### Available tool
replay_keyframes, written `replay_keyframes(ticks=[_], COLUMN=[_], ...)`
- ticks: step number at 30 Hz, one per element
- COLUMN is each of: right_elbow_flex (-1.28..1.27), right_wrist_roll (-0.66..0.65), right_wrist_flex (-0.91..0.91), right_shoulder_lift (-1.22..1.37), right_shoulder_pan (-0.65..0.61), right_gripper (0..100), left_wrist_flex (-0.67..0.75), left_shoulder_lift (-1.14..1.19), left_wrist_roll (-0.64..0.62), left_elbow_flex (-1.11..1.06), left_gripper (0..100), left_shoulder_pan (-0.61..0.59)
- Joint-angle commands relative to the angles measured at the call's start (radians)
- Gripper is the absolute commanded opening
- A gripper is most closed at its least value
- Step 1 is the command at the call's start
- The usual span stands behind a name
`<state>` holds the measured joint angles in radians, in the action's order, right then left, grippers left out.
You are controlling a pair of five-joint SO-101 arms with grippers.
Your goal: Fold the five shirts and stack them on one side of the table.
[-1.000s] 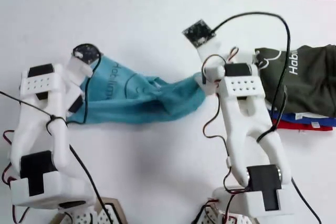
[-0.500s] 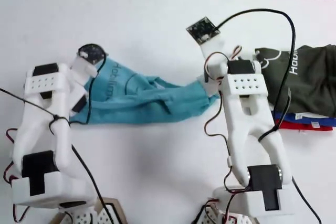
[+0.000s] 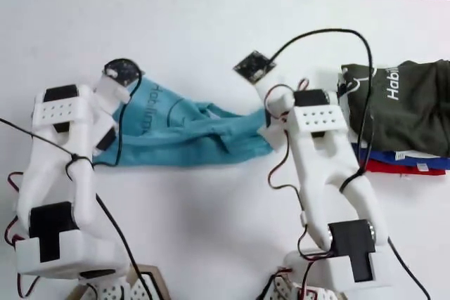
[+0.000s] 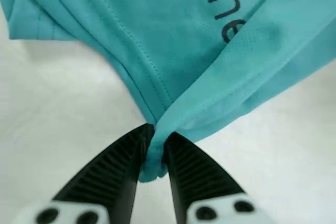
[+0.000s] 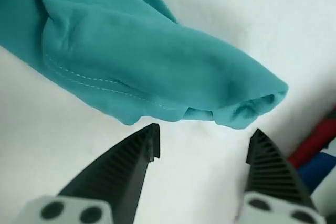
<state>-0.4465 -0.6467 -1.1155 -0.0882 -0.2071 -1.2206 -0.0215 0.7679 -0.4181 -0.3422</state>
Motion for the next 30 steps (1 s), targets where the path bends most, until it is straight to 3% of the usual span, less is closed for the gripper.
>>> replay_keyframes(ticks=[1, 10, 16, 26, 30], right_elbow_flex=[-0.044, -0.044, 0.098, 0.199, 0.193], right_wrist_roll=[0.025, 0.114, 0.222, 0.244, 0.244], right_wrist_flex=[0.062, 0.193, 0.133, 0.074, 0.039], right_shoulder_lift=[-0.001, 0.154, 0.320, 0.325, 0.236], right_shoulder_pan=[-0.051, -0.021, 0.019, 0.021, 0.021], right_gripper=[26.2, 26.2, 25.8, 3.3, 2.2], left_wrist_flex=[0.003, 0.003, 0.002, 0.002, 0.002], left_shoulder_lift=[-0.003, -0.003, -0.003, -0.003, -0.003], left_wrist_roll=[-0.006, -0.006, -0.006, -0.006, -0.006], left_elbow_flex=[0.041, 0.038, 0.031, 0.031, 0.031], left_gripper=[3, 3, 3, 3, 3], left_shoulder_pan=[0.009, 0.008, 0.005, 0.005, 0.005])
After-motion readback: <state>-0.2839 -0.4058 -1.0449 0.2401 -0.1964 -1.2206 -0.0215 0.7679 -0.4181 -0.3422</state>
